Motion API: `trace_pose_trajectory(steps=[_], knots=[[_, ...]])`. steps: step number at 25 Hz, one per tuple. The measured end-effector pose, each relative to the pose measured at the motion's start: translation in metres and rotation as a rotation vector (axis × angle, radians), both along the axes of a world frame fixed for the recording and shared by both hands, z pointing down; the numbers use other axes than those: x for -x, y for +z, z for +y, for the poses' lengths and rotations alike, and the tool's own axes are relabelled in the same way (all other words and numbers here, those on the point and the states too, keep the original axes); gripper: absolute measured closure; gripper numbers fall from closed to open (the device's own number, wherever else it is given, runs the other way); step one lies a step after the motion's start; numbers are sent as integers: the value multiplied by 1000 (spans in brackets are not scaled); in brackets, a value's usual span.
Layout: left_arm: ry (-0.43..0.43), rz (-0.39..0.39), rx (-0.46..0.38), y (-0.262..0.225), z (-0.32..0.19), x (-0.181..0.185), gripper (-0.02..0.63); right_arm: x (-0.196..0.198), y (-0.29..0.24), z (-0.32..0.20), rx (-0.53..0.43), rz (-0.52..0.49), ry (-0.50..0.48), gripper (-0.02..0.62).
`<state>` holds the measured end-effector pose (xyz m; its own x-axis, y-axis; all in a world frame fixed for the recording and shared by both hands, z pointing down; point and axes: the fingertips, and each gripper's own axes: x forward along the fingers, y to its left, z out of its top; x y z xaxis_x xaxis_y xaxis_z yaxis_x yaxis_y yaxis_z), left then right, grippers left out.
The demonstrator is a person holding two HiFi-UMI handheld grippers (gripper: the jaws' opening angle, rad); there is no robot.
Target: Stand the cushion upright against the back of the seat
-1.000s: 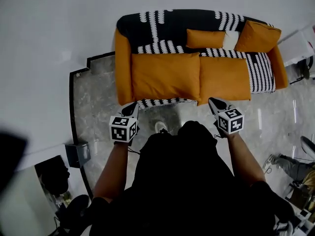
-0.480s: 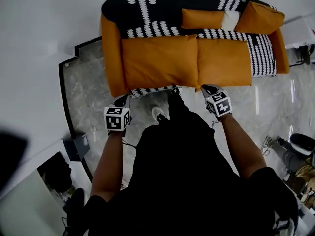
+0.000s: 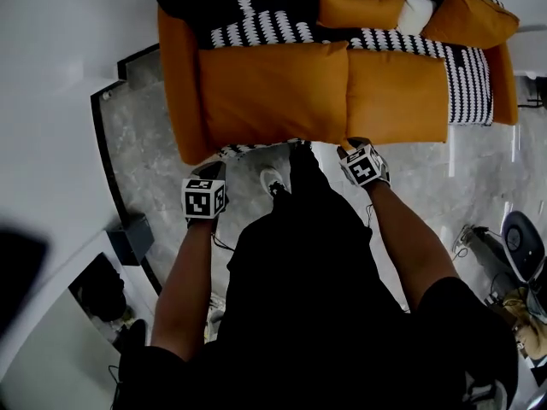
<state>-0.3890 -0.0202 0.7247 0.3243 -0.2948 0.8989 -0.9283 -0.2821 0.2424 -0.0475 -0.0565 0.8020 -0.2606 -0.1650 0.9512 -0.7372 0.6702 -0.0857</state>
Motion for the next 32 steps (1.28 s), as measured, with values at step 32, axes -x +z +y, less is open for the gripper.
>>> trace_pose_trajectory(steps=[32], knots=[[-135, -122, 21, 57, -37, 52, 530, 3, 39, -36, 162, -116, 135, 538]])
